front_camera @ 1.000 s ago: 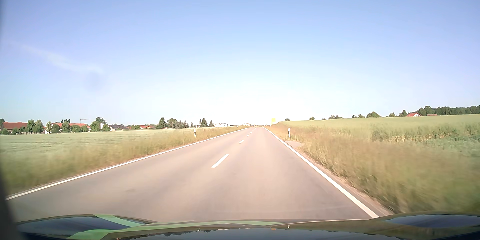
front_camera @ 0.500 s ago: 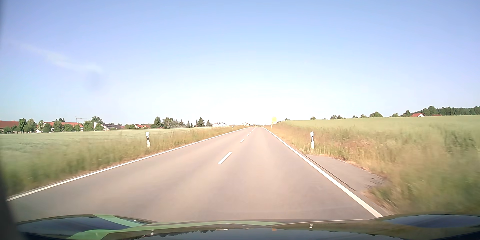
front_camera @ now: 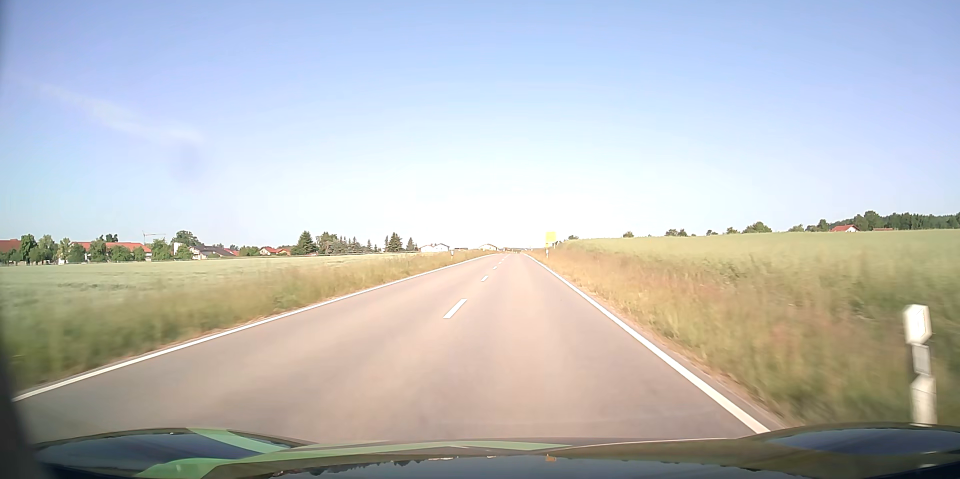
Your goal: Follow the waypoints while adhering to traffic rules and regulations
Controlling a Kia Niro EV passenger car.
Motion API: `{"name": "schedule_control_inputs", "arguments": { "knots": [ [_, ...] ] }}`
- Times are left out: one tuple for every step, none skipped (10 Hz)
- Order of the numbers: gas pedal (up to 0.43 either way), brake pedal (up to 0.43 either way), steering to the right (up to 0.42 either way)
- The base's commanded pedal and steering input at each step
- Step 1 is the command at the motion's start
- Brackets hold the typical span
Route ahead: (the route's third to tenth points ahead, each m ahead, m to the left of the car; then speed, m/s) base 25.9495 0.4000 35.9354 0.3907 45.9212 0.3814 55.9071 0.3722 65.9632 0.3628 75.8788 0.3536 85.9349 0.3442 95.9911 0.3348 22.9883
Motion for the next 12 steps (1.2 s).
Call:
{"name": "schedule_control_inputs", "arguments": {
  "knots": [
    [0.268, 0.000, 0.000],
    [0.268, 0.000, -0.001],
    [0.268, 0.000, -0.001],
    [0.268, 0.000, -0.001],
    [0.260, 0.000, -0.001],
    [0.260, 0.000, -0.001],
    [0.260, 0.000, -0.001],
    [0.260, 0.000, -0.001],
    [0.260, 0.000, -0.001],
    [0.260, 0.000, -0.001],
    [0.260, 0.000, -0.001],
    [0.260, 0.000, -0.001]
  ]
}}
